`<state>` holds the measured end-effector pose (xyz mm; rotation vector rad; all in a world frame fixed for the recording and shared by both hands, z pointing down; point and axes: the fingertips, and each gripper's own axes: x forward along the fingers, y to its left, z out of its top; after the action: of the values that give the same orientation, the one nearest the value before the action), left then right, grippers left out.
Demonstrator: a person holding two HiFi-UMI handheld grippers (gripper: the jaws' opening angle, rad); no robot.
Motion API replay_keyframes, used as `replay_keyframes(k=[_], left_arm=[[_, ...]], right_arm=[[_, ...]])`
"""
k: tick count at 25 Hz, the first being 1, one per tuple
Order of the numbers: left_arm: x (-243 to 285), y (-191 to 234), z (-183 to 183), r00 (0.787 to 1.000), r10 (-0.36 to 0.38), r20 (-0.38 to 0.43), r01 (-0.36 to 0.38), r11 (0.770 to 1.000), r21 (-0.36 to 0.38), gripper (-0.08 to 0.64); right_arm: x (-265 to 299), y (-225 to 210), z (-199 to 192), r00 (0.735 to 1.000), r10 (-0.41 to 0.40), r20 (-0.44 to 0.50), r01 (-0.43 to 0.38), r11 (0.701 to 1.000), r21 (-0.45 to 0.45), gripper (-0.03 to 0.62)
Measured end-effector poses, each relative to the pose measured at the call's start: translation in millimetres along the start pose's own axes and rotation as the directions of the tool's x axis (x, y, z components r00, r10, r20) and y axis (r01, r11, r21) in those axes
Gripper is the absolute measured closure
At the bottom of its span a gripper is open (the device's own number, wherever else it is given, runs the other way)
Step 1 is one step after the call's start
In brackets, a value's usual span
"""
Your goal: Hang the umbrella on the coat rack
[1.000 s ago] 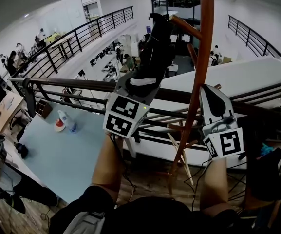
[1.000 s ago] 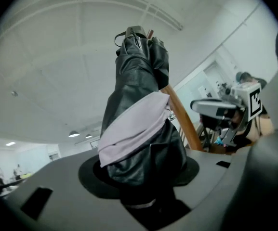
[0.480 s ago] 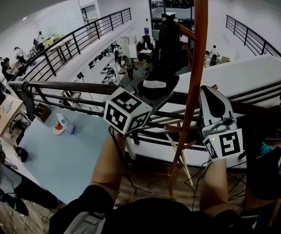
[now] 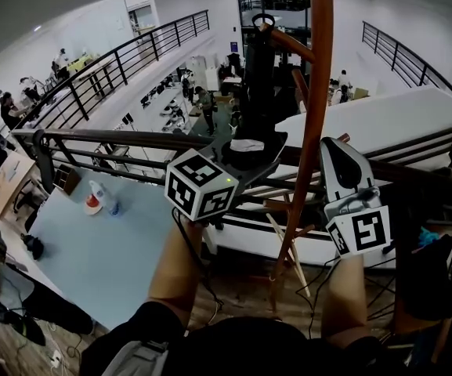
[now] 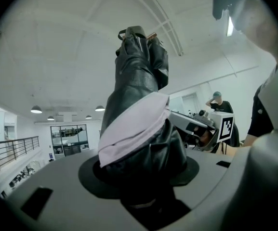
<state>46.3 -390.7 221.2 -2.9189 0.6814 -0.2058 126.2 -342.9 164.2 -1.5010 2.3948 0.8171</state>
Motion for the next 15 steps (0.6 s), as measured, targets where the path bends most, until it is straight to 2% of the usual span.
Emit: replay_keyframes(k=[7, 12, 15], left_arm=[[-2.0, -19.3, -4.0, 0.989, -0.142, 0.042, 0.144, 0.987, -0.063, 0.322], [1.6, -29.9, -5.0, 0.969, -0.240, 0.060, 0.244, 0.966, -0.088, 0.322], [2.3, -34.2, -8.5, 0.959, -0.276, 0.062, 0.281, 0.955, -0.095, 0.322]], right_arm=[[3.6, 5.1, -1.2, 1.000, 0.009, -0.004, -0.009, 1.000, 0.002, 0.561], [4.3, 4.1, -3.6, 1.000, 0.002, -0.009, -0.002, 1.000, 0.001, 0.561], [3.7, 3.8, -4.4, 1.000, -0.005, -0.013, 0.005, 1.000, -0.001, 0.561]])
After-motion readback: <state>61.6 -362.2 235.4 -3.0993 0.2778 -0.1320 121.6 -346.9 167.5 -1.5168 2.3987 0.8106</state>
